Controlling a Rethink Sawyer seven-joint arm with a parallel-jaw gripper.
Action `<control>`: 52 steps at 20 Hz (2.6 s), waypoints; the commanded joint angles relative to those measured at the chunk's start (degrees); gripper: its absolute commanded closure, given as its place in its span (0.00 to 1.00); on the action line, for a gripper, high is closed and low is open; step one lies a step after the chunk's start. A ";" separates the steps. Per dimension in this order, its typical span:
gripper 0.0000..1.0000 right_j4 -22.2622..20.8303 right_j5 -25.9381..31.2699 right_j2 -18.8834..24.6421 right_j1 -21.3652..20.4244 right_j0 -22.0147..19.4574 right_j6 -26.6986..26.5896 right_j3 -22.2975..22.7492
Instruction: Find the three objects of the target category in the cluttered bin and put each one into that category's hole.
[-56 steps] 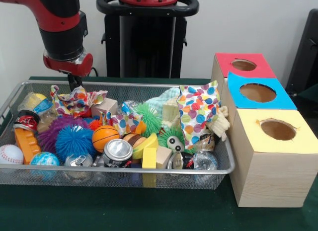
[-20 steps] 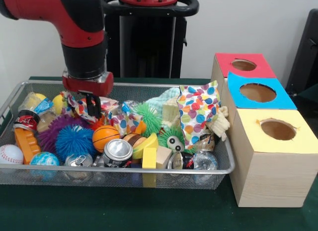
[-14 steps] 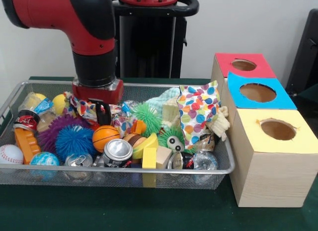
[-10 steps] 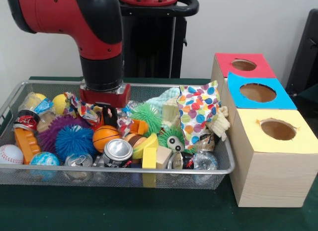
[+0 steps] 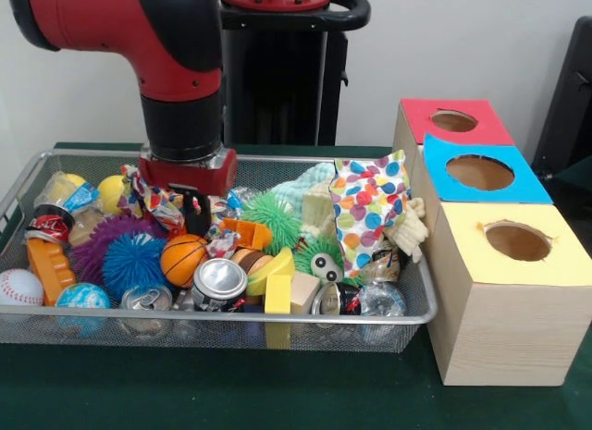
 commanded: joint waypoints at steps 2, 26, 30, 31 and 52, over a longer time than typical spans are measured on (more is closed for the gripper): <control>1.00 1.87 8.59 0.67 -6.96 -5.55 -1.76 2.93; 0.00 -10.38 5.63 4.56 2.18 -16.05 -8.65 2.09; 0.00 -11.08 4.59 4.04 3.44 -15.67 -7.30 1.60; 0.00 -11.40 4.07 3.82 3.81 -15.64 -7.14 1.49; 0.00 -11.28 2.67 2.86 6.19 -13.07 -3.82 -0.68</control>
